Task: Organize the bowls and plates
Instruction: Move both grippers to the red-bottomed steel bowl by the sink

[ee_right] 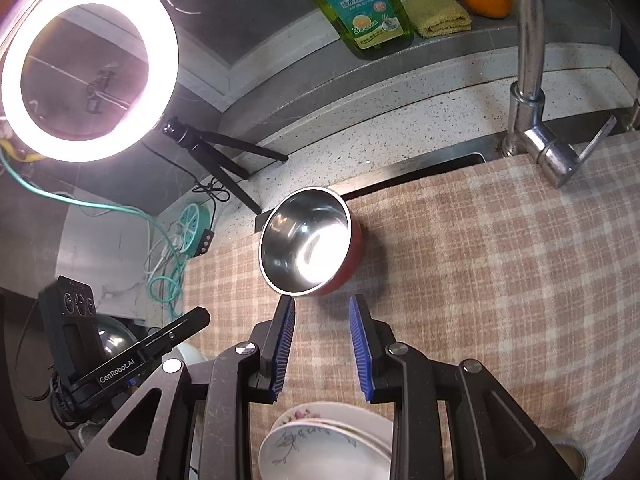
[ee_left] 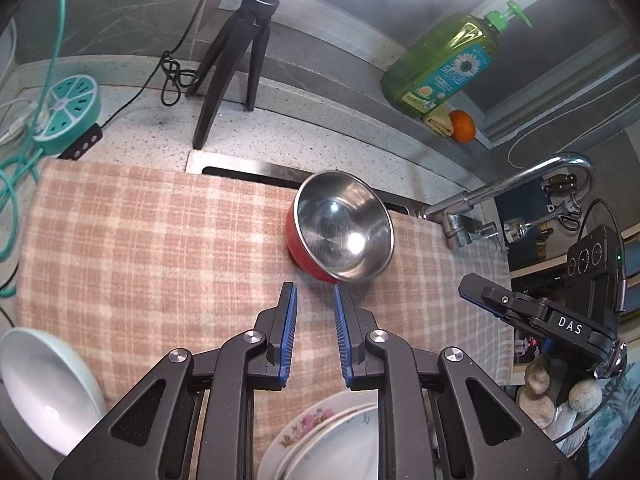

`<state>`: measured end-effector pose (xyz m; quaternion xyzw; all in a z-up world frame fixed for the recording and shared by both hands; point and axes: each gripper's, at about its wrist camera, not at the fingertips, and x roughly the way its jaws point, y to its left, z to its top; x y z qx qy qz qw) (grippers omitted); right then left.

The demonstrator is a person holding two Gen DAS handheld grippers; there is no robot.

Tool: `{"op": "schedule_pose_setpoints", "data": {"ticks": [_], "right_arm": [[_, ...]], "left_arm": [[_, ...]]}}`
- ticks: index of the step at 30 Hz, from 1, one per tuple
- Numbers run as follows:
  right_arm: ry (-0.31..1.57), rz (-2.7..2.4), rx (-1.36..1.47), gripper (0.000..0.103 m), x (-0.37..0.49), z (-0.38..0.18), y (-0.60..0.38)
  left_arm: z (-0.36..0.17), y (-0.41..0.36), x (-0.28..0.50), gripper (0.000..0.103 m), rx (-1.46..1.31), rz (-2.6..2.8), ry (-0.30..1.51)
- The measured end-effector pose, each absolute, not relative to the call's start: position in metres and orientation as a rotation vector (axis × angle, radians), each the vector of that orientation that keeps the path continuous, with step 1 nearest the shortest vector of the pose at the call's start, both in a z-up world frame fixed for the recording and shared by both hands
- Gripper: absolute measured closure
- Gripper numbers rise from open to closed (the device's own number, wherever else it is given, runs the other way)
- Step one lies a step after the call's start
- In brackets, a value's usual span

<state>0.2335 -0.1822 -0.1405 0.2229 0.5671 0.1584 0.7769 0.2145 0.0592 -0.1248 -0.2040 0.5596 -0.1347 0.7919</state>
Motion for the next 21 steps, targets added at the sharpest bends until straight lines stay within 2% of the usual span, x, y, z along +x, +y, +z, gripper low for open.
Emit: {"op": "schedule_pose_setpoints", "data": {"ticks": [21], "right_arm": [[1.294,0.262,0.382,0.078,0.3,-0.189,-0.155]], "left_arm": [[-0.172,0.047,0.282,0.086,-0.372,-0.274,1.287]]}}
